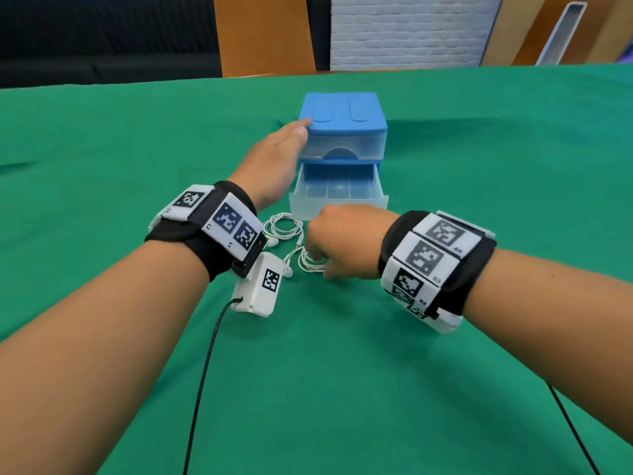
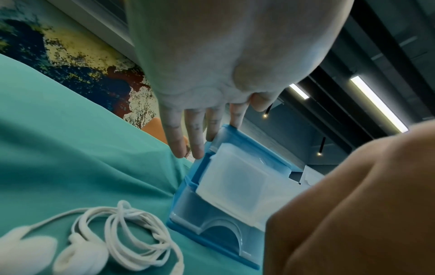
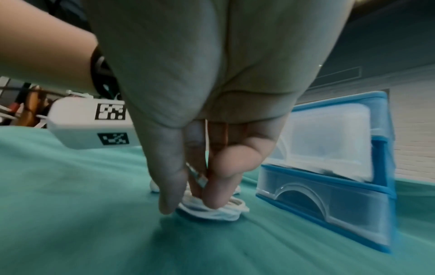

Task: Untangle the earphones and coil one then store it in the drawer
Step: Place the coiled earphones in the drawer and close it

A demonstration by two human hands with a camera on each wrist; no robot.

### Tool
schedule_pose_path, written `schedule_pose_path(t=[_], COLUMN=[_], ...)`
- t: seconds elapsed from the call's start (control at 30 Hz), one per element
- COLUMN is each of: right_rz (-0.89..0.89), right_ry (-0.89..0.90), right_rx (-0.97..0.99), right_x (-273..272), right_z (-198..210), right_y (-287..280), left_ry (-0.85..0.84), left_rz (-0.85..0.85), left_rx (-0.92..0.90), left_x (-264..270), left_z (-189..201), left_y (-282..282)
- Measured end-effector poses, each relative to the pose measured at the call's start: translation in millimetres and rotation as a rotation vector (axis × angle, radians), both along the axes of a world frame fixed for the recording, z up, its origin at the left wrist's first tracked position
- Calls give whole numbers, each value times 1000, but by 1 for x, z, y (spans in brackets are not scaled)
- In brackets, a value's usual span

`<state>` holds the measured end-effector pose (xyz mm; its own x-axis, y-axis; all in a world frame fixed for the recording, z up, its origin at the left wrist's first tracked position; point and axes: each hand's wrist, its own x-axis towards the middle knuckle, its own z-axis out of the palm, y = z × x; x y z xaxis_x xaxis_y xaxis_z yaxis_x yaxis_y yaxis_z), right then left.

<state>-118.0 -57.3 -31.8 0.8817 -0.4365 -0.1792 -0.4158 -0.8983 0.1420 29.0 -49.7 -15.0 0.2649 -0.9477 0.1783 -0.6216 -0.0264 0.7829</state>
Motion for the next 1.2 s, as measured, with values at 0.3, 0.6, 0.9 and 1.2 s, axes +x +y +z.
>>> schedule_pose_path(t=[0.3, 0.6, 0.9, 1.2], right_rz=[40, 119, 197, 194], right_ry=[27, 69, -82, -226], right_rx=[-3, -78, -27, -193], right_x=[-2, -8, -20, -16], right_z=[-12, -20, 38, 108], right_y=[-8, -6, -2, -23], left_ry=[35, 46, 67, 123], left_rz=[-14, -19, -37, -59], left_rx=[0, 17, 27, 69], left_x=[3, 3, 5, 6], left_z=[-4, -4, -1, 6], left_y=[1, 2, 2, 6])
